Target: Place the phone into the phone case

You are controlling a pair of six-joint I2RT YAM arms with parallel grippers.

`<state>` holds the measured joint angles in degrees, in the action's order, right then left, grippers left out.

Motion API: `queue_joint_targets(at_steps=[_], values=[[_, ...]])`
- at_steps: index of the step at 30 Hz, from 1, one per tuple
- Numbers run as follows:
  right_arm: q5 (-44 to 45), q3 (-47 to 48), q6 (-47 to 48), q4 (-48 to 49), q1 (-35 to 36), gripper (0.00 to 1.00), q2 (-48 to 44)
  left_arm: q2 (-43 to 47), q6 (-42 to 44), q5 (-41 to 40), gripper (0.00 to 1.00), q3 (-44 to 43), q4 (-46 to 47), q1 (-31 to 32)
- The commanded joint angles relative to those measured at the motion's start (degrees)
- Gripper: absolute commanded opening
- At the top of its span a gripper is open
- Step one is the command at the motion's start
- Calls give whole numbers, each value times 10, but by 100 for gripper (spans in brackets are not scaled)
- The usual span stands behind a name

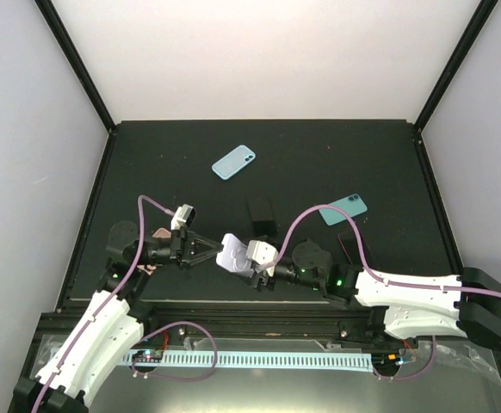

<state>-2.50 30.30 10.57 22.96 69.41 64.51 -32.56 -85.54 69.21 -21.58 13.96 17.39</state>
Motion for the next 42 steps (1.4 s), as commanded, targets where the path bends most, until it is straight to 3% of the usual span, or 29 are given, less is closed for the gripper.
queue_joint_targets(at_steps=[1,6,9,13,18,24,32,42], values=[[11,3,-4,32,4,67,-1,9,-30,3,1,-12,45,5],[29,-2,-17,20,4,77,-23,-2,-1,-9,1,-14,31,5],[60,-20,-38,17,4,99,-65,-15,83,-26,2,-32,-46,5],[148,-25,-111,-33,4,100,-128,-42,265,-85,2,-94,-224,5],[294,16,-247,-191,4,100,-193,-50,385,-190,2,-115,-278,9],[347,71,-350,-342,3,100,-248,-63,525,-387,2,-140,-379,33],[382,108,-424,-442,3,100,-263,-186,576,-524,2,-161,-412,123],[422,110,-471,-527,2,100,-273,-323,514,-613,2,-133,-304,279]])
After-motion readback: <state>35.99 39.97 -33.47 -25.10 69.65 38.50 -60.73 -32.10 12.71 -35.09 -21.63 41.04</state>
